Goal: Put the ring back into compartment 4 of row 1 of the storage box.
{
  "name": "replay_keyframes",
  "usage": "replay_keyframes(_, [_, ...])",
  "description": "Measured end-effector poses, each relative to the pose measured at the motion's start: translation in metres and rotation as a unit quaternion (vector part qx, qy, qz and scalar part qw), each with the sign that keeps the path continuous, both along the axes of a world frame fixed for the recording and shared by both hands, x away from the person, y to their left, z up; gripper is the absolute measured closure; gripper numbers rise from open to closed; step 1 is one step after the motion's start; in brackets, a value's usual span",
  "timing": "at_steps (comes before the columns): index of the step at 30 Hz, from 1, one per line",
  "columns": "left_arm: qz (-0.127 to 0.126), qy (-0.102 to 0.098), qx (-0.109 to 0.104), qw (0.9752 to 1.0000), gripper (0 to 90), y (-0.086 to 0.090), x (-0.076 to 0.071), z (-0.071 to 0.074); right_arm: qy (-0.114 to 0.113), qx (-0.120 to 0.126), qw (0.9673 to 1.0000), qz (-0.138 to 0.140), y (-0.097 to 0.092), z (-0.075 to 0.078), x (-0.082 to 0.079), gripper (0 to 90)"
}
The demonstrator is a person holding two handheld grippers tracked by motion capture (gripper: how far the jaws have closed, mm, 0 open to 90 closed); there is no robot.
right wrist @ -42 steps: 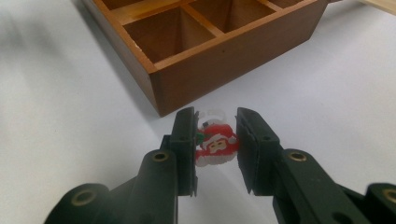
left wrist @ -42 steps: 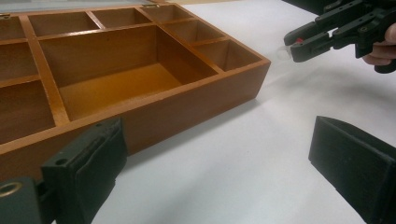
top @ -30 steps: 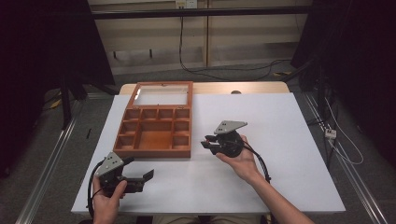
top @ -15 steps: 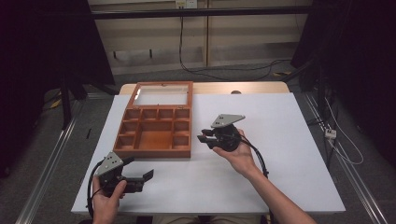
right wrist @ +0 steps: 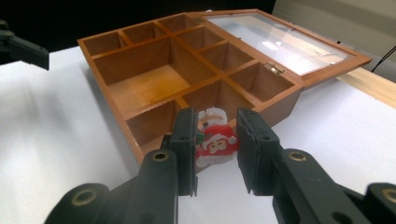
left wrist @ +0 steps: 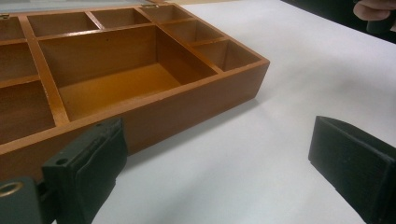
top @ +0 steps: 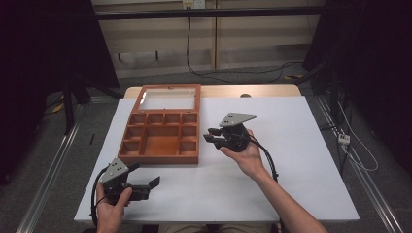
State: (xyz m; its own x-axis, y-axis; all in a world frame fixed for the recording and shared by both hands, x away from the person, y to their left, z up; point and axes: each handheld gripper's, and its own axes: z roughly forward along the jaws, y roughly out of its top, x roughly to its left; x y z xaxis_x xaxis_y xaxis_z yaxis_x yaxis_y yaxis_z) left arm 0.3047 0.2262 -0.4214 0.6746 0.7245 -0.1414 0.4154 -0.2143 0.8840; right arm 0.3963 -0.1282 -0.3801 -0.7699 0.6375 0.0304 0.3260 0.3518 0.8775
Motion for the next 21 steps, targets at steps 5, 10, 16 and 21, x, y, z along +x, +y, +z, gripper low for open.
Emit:
replay_keyframes(5, [0.000,0.001,0.000,1.0000,4.3,0.000,0.000,0.000,-0.005,0.002,1.0000,-0.001,0.001,0.006,0.004,69.8])
replay_keyframes(10, [0.000,0.000,0.001,1.0000,4.3,0.001,0.000,0.000,-0.005,0.008,1.0000,-0.002,0.002,0.009,0.009,69.8])
replay_keyframes(16, [0.004,0.000,-0.001,1.0000,4.3,0.000,0.000,0.000,-0.008,0.008,0.9999,-0.007,0.003,0.013,0.013,69.8])
replay_keyframes(21, [0.003,-0.002,-0.001,1.0000,4.3,0.001,-0.001,0.001,-0.015,0.008,0.9998,-0.008,0.005,0.020,0.018,69.8])
